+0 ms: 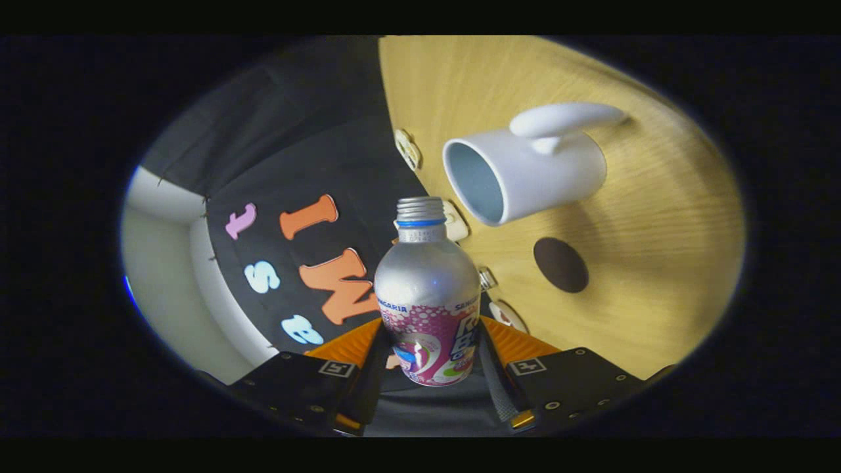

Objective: Take the bottle from table, then pour the juice into the cup, finally place the bottle on the coaster

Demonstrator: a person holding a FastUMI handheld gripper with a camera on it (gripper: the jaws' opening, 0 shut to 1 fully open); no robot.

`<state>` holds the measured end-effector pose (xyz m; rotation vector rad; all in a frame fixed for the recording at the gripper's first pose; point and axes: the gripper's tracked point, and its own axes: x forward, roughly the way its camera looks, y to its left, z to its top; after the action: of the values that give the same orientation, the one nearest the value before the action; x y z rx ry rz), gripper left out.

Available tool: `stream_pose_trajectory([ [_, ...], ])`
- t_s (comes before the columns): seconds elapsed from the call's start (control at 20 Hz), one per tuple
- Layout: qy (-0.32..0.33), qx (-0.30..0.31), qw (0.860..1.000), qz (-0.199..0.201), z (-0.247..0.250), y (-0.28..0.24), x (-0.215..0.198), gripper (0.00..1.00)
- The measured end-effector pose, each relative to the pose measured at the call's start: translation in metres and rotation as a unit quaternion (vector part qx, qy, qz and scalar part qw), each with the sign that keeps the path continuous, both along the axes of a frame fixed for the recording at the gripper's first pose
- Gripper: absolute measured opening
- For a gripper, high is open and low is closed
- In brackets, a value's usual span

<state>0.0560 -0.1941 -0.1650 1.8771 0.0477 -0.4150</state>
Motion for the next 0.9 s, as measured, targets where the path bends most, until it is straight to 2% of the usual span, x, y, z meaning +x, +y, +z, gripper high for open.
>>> stream_pose_trajectory([
  [0.15,0.008,-0.106,0.993,0.048,-0.003,0.003,0.003,0.69],
  [0.3,0.035,-0.233,0.968,0.088,-0.005,0.002,0.010,0.69],
  [0.45,0.048,-0.324,0.938,0.117,0.001,0.002,0.018,0.69],
  [0.6,0.058,-0.415,0.896,0.146,0.004,0.004,0.026,0.69],
  [0.75,0.079,-0.499,0.842,0.188,-0.006,0.009,0.041,0.70],
  [0.9,0.091,-0.564,0.793,0.210,-0.004,0.012,0.054,0.70],
])
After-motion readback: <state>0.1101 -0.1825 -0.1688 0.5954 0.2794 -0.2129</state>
